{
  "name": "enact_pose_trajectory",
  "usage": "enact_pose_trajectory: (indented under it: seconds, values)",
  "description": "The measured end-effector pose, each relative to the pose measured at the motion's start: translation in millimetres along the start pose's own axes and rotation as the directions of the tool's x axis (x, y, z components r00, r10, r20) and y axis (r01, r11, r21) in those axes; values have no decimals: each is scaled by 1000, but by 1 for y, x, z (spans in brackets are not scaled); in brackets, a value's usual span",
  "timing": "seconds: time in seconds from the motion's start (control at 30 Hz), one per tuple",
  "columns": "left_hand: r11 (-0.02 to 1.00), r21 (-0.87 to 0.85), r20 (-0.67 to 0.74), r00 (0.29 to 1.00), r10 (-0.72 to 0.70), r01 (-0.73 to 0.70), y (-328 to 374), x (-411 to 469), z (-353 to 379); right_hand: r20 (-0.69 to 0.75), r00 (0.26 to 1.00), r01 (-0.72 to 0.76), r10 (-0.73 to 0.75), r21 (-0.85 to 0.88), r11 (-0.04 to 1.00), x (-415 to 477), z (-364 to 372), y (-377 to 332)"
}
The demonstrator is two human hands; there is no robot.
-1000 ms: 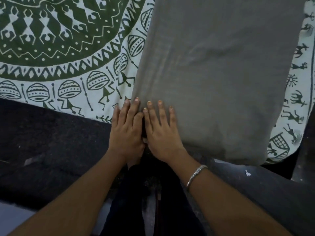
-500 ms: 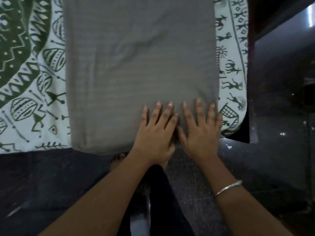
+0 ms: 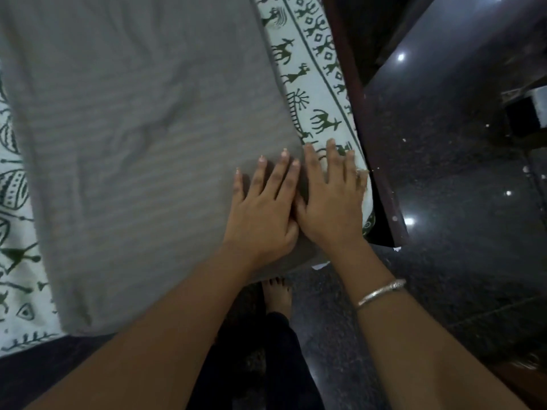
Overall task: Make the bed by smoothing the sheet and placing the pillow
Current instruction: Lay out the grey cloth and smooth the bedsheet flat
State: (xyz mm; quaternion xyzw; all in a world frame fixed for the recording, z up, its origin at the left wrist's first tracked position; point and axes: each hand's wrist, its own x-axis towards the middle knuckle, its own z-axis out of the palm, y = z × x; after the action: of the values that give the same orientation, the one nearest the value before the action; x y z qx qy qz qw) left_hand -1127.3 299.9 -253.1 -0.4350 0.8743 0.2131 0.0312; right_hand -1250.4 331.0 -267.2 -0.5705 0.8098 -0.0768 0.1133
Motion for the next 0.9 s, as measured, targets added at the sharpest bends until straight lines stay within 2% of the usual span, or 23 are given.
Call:
enact_pose_trajectory:
  seconds: [0.1,0.23,0.3,0.4,0.43,0.57,0.63,0.7,0.77,0.83,0.9]
  values:
    - [996,67,102,994,46,-54,9,14,4,40,999,-6,5,29,1000,0,-4,19]
    - [965,132,109,971,215,-228,30,8,10,38,998,-57,54,68,996,-29,-11,33]
    - [950,172,126,963,240,-259,38,4,15,21,996,-84,82,99,992,-46,-13,34]
    - [957,131,136,961,240,-258,43,4,14,203,952,-259,227,146,955,-56,-17,34]
    - [955,110,118,957,263,-276,43,5,11,166,956,-263,243,118,958,-55,-19,34]
    - [968,6,4,968,250,-250,39,13,4,-111,986,-124,123,-2,992,-35,-26,34]
    - [980,-10,-52,979,197,-198,34,23,0,-132,991,-24,30,48,999,-15,-28,33]
    - [989,-6,-72,986,150,-151,28,38,-7,-71,994,89,-84,76,993,13,-28,31]
    - [995,12,-58,994,96,-95,20,55,-17,75,970,230,-232,35,973,42,-29,28]
    - [998,58,11,1000,16,-17,11,68,-26,217,915,348,-340,0,937,69,-32,28]
    - [993,119,132,990,-42,27,3,79,-31,391,848,407,-357,-49,912,87,-37,34]
